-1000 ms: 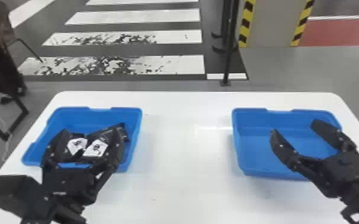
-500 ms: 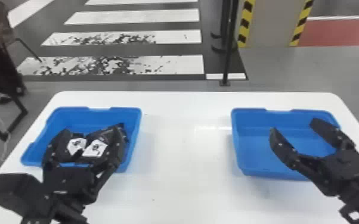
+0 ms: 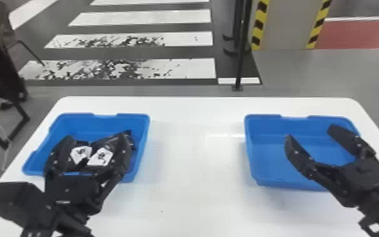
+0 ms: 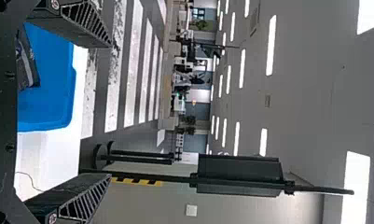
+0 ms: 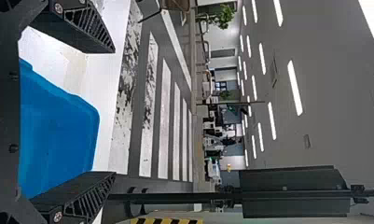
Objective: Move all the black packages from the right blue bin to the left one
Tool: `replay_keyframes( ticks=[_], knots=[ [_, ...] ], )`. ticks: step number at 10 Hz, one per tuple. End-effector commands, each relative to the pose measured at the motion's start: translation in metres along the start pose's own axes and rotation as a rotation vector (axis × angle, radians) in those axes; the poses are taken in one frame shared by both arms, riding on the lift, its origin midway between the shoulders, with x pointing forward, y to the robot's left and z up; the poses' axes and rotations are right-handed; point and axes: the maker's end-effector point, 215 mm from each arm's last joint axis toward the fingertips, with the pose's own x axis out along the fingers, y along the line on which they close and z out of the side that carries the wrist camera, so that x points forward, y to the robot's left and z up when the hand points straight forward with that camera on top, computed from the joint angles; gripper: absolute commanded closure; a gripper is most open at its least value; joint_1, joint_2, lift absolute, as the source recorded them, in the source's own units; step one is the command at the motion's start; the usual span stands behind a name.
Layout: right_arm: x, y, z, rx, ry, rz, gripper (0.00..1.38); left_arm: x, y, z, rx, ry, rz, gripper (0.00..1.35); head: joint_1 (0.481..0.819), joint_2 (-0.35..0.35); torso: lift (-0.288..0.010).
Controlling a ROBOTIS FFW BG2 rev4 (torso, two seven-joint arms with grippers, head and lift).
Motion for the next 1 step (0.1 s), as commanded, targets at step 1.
replay_keyframes(
  ticks=[1],
  knots=[
    [0.0000,0.0000,0.0012,-0.001,-0.002,-0.001,0.09,-0.0002,0.0006,-0.0005,-0.005,0.002,0.001,0.07,0.695,0.074,-0.170]
  ],
)
